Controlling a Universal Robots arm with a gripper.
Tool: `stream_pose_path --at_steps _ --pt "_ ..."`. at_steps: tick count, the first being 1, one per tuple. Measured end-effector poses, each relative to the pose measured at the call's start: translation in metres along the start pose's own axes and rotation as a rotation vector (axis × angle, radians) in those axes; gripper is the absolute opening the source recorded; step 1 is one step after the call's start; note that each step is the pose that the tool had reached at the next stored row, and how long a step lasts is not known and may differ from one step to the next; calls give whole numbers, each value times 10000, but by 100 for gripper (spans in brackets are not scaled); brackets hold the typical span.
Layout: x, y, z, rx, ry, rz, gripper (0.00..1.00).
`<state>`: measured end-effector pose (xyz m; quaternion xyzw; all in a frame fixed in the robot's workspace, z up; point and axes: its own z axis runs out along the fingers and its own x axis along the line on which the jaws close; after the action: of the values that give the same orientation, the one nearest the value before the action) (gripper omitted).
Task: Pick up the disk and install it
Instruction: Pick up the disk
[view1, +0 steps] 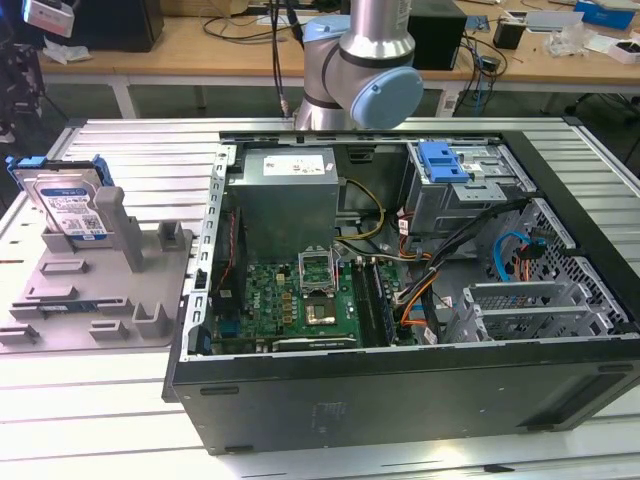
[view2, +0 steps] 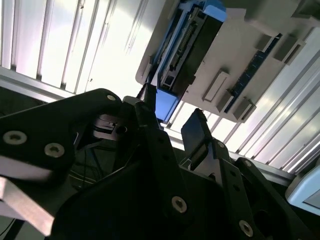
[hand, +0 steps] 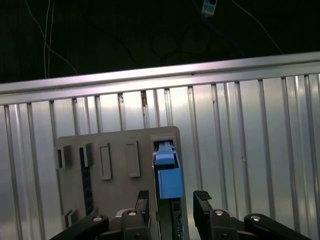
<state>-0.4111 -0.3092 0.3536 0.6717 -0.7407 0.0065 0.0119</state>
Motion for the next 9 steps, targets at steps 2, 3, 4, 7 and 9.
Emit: stream_pose_path --at_steps 2,3,4,7,9 --pt "0 8 29 2 2 -2 48" --pt "0 11 38 1 2 -5 48" --pt "0 15 45 1 3 -10 48" --pt "1 24 64 3 3 -28 48" --pt "0 28 77 6 3 -42 48"
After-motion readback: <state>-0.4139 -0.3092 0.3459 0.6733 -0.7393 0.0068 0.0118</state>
